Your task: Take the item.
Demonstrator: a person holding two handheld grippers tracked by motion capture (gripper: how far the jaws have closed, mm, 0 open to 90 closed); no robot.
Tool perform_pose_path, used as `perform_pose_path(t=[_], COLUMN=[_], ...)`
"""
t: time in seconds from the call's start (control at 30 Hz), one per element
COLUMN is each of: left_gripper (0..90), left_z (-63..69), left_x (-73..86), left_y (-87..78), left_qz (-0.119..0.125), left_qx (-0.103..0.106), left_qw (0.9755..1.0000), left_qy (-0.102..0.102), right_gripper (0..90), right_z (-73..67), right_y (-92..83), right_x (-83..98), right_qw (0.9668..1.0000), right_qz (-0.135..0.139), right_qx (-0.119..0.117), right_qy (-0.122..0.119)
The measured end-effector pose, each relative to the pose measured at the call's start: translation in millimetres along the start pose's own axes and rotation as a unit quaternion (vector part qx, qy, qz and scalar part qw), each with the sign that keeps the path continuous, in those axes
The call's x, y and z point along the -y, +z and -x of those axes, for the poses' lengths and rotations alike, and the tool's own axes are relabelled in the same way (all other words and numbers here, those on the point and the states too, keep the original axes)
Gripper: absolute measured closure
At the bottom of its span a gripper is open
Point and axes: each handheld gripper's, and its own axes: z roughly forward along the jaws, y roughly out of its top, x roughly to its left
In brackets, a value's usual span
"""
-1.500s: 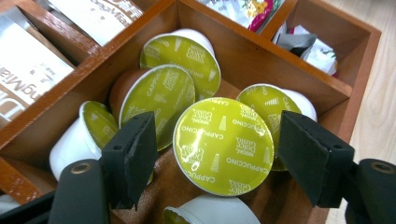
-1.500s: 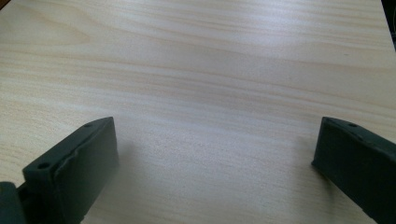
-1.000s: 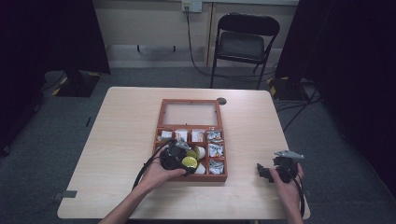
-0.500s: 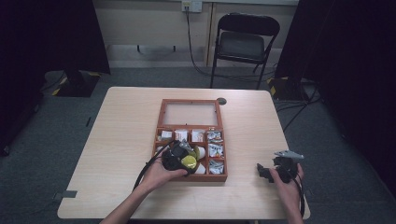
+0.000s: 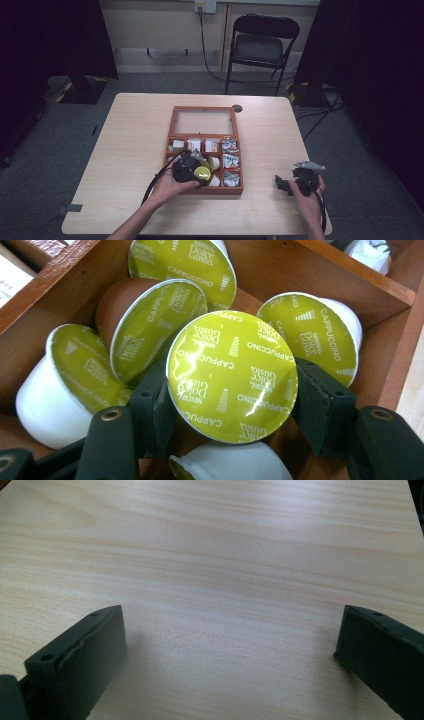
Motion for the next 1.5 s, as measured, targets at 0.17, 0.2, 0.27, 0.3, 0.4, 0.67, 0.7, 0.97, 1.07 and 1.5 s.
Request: perform_pose_path(t=[0.17, 0.2, 0.27, 0.3, 0.4, 0.67, 0.7, 0.97, 1.07, 1.5], left_gripper=[39.1, 39.1, 39.2, 39.1, 39.2, 39.2, 39.2, 39.3, 39.3, 39.3], left_z=[-0.7, -0.4, -0.9, -1.0, -0.6, -2.0, -2.0, 1.9, -0.1, 4.2], left_x=[0.4, 0.6, 0.8, 0.8, 1.1, 2.2, 2.3, 0.4, 0.9, -4.2], left_y=[-0.9, -1.3, -2.1, -2.4, -2.8, -5.6, -6.1, -11.0, -13.6, -29.9], left_qz=[0.008, 0.01, 0.011, 0.012, 0.018, 0.035, 0.035, 0.062, 0.065, 0.104], left_qx=[-0.001, -0.002, -0.003, -0.002, -0.005, -0.004, -0.003, -0.01, -0.011, -0.008], left_qw=[1.0, 0.9999, 0.9999, 0.9999, 0.9998, 0.9993, 0.9993, 0.998, 0.9977, 0.9945], left_qy=[-0.002, -0.004, -0.004, -0.004, -0.003, -0.013, -0.013, -0.01, -0.017, -0.008], right_gripper=[0.0, 0.0, 0.0, 0.0, 0.0, 0.0, 0.0, 0.0, 0.0, 0.0], right_z=[0.0, 0.0, 0.1, 0.0, 0.0, 0.0, 0.0, 0.0, 0.1, 0.0], right_y=[0.0, 0.0, 0.0, 0.0, 0.0, 0.0, 0.0, 0.0, 0.0, 0.0], right_x=[0.0, 0.0, 0.0, 0.0, 0.0, -0.1, -0.1, -0.1, -0.1, -0.1], right_qw=[1.0, 1.0, 1.0, 1.0, 1.0, 1.0, 1.0, 1.0, 1.0, 1.0], right_qz=[0.0, 0.0, 0.0, 0.0, 0.0, 0.0, 0.0, 0.0, 0.0, 0.0], right_qx=[0.0, 0.0, 0.0, 0.0, 0.0, 0.0, 0.0, 0.0, 0.0, 0.0], right_qy=[0.0, 0.0, 0.0, 0.0, 0.0, 0.001, 0.001, 0.001, 0.0, 0.001])
